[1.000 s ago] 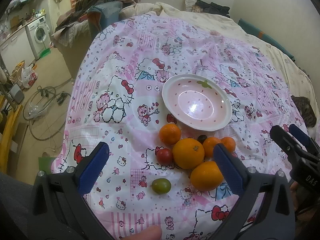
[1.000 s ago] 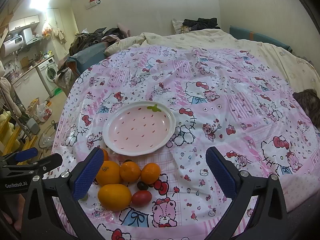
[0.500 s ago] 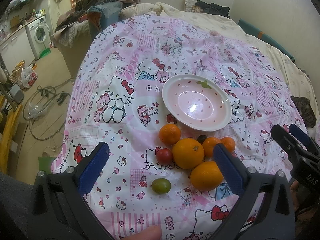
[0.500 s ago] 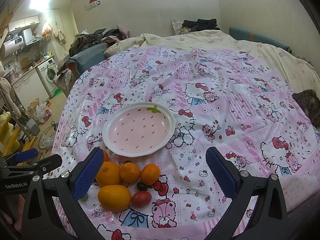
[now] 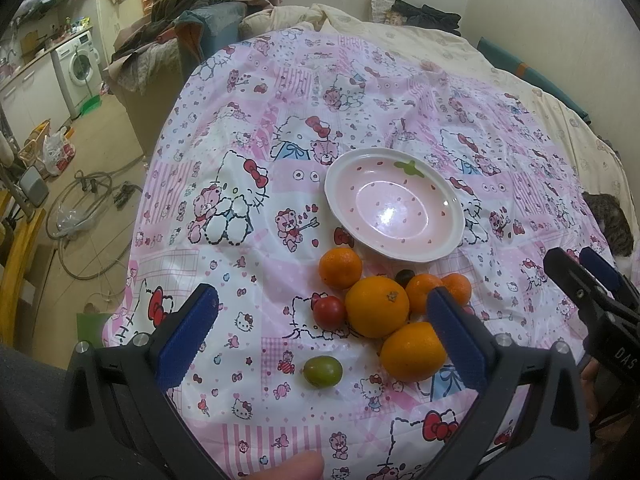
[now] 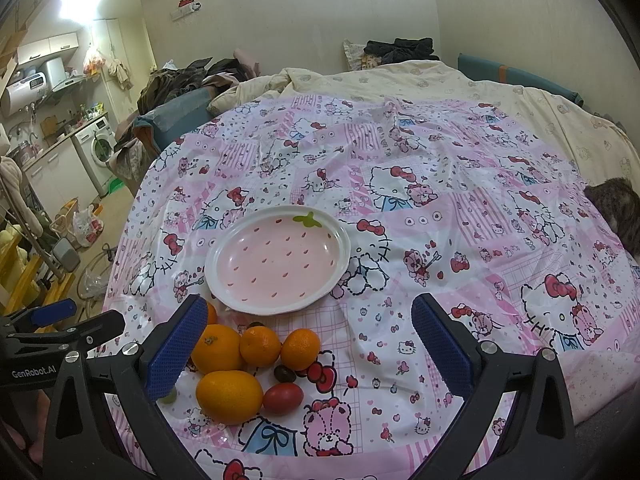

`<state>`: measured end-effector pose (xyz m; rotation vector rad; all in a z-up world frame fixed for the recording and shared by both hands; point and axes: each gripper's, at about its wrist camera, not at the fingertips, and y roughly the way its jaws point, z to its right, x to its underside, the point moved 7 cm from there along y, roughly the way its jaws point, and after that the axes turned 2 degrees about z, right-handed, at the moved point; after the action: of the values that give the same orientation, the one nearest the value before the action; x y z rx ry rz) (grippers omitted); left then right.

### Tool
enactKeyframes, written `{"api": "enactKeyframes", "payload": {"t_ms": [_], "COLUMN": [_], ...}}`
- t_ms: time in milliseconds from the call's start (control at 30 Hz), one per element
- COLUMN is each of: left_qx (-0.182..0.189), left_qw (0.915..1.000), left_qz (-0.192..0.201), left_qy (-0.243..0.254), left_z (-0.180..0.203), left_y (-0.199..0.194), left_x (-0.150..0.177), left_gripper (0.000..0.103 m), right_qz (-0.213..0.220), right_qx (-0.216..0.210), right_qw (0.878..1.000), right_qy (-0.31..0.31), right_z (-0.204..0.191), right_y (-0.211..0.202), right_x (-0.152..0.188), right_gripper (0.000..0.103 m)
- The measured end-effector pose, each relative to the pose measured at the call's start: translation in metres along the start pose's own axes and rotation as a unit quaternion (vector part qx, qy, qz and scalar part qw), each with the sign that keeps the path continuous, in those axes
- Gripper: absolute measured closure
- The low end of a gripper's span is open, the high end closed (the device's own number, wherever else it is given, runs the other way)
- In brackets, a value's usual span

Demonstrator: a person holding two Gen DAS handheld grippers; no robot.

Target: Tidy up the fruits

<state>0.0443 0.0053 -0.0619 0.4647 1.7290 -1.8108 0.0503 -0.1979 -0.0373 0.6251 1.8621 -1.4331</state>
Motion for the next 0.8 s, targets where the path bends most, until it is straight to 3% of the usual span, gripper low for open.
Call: {"api": "enactKeyframes", "payload": {"t_ms": [600, 800], "left_qx": [-0.002, -0.02], "left_qw": [1.0, 0.999], "left_qz": [-0.004, -0.039], "left_qy": [-0.001, -0.005], "left_z": [0.001, -0.005], "left_y": [0.0, 0.009], "left_x": [0.002, 0.009], "left_gripper": [0.001, 0.001], "right_qz": [-0.001, -0.041], "right_qx": [0.0, -0.01], "right_qw": [1.0, 0.999], "right_qy": [0.001, 0.027], "right_z": [0.001, 0.018], "right_y": [0.0, -0.002], "right_x": [0.0, -0.009], "right_gripper": [0.0, 0.0]}}
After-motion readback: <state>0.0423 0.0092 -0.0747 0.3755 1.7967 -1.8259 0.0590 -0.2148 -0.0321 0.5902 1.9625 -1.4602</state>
